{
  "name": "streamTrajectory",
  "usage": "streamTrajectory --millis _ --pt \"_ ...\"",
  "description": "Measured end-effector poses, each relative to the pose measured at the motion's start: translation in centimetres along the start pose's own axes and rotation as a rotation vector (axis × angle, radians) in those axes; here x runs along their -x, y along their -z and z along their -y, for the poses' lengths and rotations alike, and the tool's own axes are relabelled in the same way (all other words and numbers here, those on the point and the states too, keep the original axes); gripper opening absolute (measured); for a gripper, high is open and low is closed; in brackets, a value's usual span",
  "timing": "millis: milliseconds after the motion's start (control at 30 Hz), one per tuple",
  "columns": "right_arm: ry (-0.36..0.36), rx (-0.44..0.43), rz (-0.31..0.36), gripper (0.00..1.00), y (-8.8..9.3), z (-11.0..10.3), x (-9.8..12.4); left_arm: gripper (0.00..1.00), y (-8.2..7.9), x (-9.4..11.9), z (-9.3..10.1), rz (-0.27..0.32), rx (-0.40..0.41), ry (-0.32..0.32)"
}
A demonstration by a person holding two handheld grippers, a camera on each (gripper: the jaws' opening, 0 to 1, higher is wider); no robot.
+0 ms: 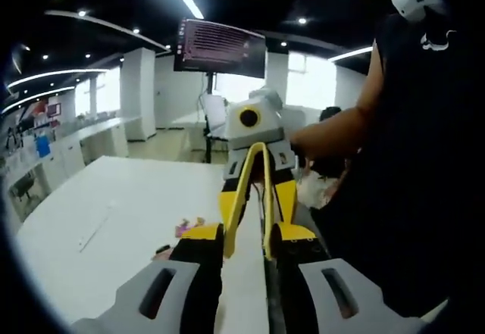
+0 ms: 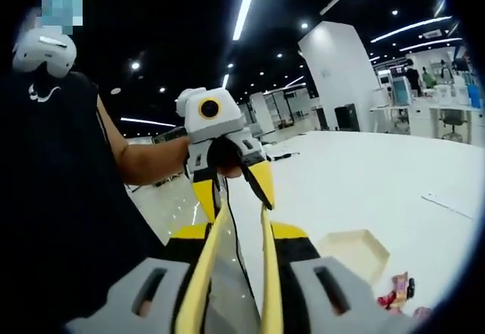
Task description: Place the target food into the container with the food tongs after gripping and lifting it, then release it inside without dropping or visibly crushing the food.
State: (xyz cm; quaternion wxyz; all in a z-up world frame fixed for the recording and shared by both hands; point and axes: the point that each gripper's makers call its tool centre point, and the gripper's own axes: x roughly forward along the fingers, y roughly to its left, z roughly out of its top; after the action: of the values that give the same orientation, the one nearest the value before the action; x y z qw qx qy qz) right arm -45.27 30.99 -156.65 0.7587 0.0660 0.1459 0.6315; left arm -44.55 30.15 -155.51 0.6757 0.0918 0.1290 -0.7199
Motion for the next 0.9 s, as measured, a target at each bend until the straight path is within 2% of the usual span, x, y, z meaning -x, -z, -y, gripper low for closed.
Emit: streamTrajectory --millis 267,367,400,467,533,567,667,700,733,767,833,900 --pt "-0.055 -0.024 -0.016 0.29 0.4 -1.0 -0.1 0.21 -0.1 0.1 1.5 -0.007 0.008 0.077" --pt "-0.070 -0.032 -0.006 0.29 0.0 -1.2 0.1 0.13 -0.1 0.1 2.3 -0.003 0.050 0.124" --pt "-0.075 -0.033 -0.002 0.29 -0.1 -1.3 0.1 0.10 0.2 0.0 2.7 -0.017 0.050 0.142" --pt "-0.097 -0.037 -0.008 0.29 -0.1 -1.5 0.0 0.09 0.4 -0.2 2.9 -0.027 0.042 0.134" --pt "-0.097 -0.041 -0.005 0.28 -0.2 -1.6 -0.1 0.15 0.7 -0.2 3.0 -0.039 0.042 0.134" --pt "-0.094 -0.045 -0.004 0.27 -0.2 -1.3 0.0 0.14 1.0 0.0 3.0 -0.058 0.038 0.134" --pt "-0.058 -0.046 0.036 0.26 -1.0 -0.6 0.6 0.19 1.5 0.3 2.2 -0.087 0.021 0.084" --pt "-0.062 -0.058 0.042 0.25 -1.2 -0.6 0.8 0.18 1.5 0.5 2.1 -0.080 0.021 0.079" --pt "-0.040 -0.048 0.080 0.25 -1.9 -0.2 1.1 0.15 0.7 0.5 1.2 -0.039 0.011 0.035" --pt "-0.029 -0.034 0.108 0.24 -2.4 0.0 1.3 0.15 0.8 0.6 1.4 -0.049 0.012 0.041" --pt "-0.019 -0.041 0.099 0.24 -2.5 0.3 1.7 0.22 0.7 0.8 1.2 -0.057 0.026 0.035" --pt "-0.004 -0.021 0.101 0.24 -2.6 0.6 1.8 0.35 0.2 1.1 0.3 -0.025 0.082 -0.014"
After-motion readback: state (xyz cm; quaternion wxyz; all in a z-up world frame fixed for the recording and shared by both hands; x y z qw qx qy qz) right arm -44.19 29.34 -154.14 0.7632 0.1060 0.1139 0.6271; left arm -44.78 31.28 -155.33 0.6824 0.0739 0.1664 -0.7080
